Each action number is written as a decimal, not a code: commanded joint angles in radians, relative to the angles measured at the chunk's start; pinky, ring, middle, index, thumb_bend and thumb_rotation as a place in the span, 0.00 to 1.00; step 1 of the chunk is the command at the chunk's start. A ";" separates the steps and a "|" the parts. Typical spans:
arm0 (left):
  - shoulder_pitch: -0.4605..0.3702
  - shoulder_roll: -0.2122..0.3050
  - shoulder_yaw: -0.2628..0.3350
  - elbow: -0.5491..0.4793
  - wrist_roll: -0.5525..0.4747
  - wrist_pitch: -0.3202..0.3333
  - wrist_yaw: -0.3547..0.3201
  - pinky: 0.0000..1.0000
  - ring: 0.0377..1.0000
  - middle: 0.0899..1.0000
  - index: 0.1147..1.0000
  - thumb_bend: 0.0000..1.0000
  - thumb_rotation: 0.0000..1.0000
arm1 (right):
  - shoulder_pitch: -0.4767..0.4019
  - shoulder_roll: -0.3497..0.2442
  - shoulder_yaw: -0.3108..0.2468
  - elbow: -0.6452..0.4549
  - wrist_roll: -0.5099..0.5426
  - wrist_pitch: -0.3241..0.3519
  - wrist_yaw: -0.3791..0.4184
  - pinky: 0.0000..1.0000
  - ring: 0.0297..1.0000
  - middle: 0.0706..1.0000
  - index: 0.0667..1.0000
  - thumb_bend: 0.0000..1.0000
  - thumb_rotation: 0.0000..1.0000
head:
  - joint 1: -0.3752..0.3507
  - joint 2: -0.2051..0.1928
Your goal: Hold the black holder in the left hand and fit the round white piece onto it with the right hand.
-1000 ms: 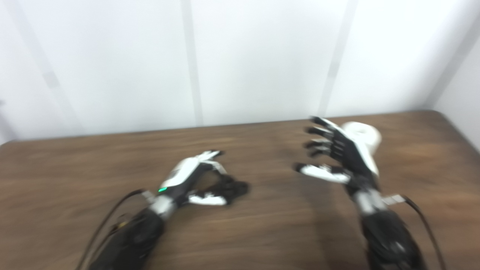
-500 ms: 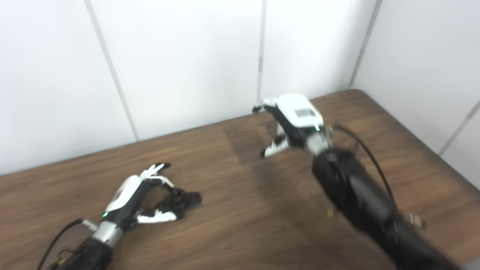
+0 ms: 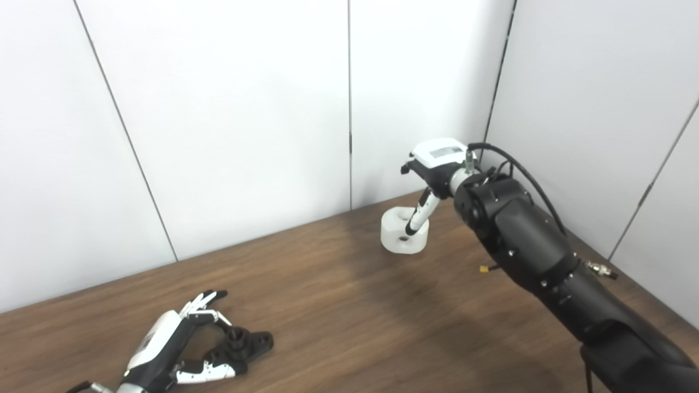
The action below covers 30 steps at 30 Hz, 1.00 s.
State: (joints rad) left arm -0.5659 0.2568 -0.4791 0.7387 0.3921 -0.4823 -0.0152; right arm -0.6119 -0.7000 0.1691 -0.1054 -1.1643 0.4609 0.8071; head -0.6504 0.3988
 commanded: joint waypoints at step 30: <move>0.098 -0.005 -0.052 0.083 0.014 0.013 -0.057 1.00 1.00 0.94 0.42 0.52 0.05 | -0.082 0.046 -0.012 0.226 0.062 -0.008 -0.050 0.93 1.00 1.00 0.90 1.00 0.42 | 0.039 0.012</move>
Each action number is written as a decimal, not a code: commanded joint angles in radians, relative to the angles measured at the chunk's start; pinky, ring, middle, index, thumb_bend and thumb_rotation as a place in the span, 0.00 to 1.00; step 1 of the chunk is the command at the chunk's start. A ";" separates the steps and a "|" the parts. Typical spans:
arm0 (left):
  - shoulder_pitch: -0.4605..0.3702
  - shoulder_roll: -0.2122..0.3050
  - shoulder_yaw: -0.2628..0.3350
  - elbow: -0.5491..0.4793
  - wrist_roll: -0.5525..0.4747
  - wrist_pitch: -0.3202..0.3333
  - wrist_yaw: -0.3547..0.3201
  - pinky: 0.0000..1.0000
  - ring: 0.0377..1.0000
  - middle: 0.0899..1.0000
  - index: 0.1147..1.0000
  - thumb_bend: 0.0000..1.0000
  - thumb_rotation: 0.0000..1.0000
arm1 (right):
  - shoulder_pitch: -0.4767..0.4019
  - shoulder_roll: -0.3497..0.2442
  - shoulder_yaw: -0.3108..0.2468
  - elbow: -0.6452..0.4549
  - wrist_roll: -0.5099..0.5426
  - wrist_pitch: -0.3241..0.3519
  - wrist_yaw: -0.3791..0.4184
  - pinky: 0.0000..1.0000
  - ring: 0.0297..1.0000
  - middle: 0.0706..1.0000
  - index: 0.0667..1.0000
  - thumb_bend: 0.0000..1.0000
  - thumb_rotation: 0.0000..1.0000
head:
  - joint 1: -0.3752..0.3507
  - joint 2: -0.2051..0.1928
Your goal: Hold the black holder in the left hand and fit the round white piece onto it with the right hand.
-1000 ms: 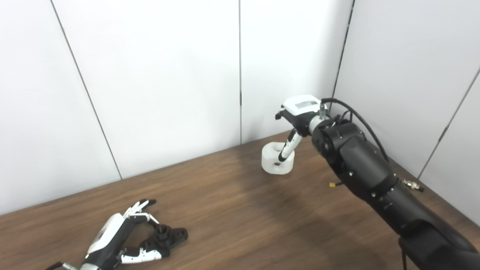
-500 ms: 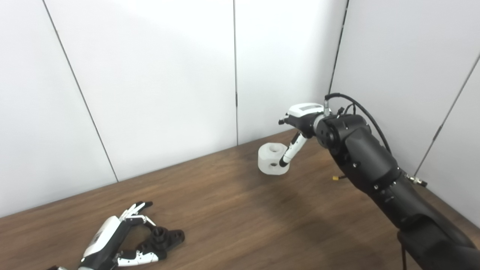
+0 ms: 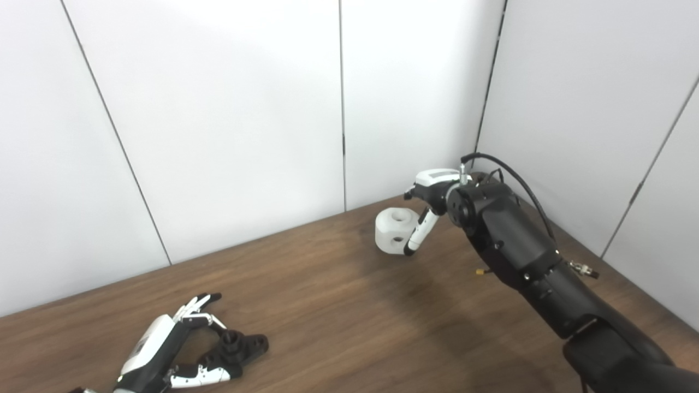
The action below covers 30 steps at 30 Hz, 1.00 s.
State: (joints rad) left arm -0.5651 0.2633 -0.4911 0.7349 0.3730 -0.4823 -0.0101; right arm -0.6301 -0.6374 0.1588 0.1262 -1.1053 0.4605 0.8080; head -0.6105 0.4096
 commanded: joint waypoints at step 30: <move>0.115 -0.003 -0.037 0.055 0.029 0.013 -0.061 1.00 1.00 0.94 0.42 0.52 0.05 | -0.089 0.001 0.075 0.129 0.091 0.000 -0.310 0.81 0.92 0.91 0.75 0.91 0.31 | 0.026 0.030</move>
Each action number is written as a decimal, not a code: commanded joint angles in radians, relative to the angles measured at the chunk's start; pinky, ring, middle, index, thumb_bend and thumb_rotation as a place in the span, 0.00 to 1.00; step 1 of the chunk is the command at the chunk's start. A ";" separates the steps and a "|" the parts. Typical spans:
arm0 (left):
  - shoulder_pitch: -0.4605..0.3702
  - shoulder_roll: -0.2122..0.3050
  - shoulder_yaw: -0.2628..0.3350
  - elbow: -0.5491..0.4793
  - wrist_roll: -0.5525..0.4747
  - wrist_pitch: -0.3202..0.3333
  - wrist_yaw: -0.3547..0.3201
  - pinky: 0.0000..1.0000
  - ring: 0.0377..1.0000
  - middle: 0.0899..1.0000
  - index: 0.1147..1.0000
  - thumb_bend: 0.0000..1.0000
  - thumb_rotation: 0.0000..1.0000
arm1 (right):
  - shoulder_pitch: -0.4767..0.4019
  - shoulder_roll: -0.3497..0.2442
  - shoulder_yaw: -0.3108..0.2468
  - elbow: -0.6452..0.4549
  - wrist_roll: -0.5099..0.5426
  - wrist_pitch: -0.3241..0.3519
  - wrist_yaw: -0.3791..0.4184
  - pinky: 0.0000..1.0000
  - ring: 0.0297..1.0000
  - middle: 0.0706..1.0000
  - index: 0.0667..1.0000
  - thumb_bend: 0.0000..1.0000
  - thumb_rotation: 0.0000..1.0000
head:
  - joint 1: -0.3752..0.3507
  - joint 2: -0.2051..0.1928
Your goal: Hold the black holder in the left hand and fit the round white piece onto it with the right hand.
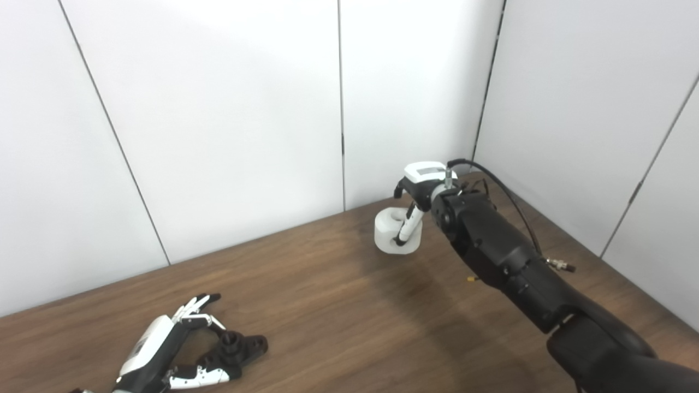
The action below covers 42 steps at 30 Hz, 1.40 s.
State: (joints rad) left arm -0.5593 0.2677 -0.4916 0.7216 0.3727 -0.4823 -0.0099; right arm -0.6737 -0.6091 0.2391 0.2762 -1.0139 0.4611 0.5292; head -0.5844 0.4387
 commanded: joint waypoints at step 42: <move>0.132 -0.006 -0.005 0.028 0.030 0.017 -0.089 0.96 1.00 0.93 0.42 0.52 0.05 | 0.002 -0.019 0.039 -0.008 -0.003 -0.020 -0.266 0.70 0.73 0.66 0.45 0.52 0.14 | 0.016 0.040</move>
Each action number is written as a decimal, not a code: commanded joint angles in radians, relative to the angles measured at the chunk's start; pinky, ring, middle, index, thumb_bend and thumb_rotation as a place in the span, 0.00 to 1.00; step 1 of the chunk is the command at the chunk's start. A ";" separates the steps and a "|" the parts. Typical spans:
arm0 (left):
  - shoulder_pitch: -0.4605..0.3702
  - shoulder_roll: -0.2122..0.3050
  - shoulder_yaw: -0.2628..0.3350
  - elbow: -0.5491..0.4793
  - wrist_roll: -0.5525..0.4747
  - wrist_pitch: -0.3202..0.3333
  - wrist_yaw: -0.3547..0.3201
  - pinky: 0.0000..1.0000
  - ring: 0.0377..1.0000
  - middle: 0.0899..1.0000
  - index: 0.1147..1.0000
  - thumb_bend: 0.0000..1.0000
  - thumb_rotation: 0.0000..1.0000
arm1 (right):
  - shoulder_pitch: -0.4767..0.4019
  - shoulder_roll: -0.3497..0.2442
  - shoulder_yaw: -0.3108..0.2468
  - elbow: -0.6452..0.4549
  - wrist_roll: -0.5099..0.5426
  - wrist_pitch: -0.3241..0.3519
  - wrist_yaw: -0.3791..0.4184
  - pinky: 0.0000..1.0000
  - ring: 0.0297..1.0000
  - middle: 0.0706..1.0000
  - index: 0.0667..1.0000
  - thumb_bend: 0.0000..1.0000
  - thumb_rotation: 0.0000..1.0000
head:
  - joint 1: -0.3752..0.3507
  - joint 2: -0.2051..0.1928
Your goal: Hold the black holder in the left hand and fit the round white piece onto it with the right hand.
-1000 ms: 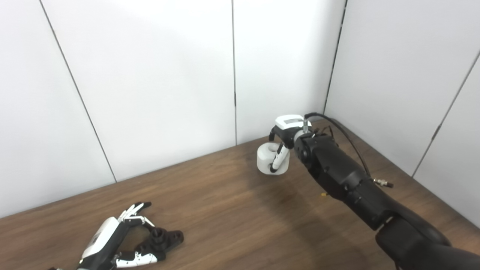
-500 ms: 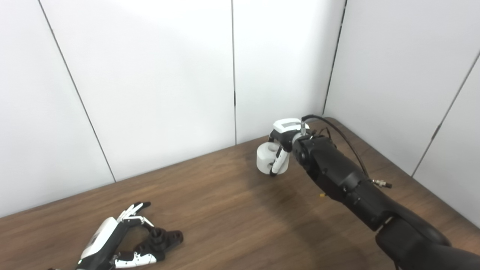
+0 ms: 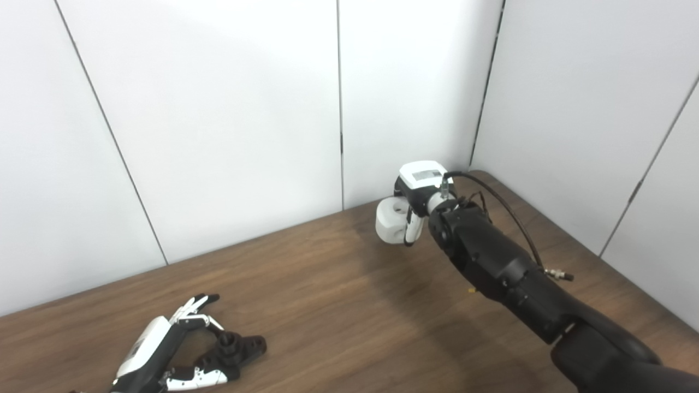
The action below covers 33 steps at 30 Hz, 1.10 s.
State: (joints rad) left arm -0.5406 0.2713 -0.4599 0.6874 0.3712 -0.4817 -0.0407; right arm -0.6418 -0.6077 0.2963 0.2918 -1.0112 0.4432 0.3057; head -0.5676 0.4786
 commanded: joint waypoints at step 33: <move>0.110 -0.096 -0.062 -0.010 0.125 0.134 -0.051 0.99 1.00 0.95 0.42 0.52 0.06 | -0.192 0.162 0.087 -0.374 0.042 0.002 0.488 0.79 0.83 0.74 0.45 0.52 0.14 | 0.422 0.176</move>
State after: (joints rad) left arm -0.5248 0.2279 -0.4616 0.6295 0.4513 -0.4145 -0.0219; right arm -0.7661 -0.4493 0.3881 -0.0423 -0.9700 0.4604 0.7951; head -0.1444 0.6534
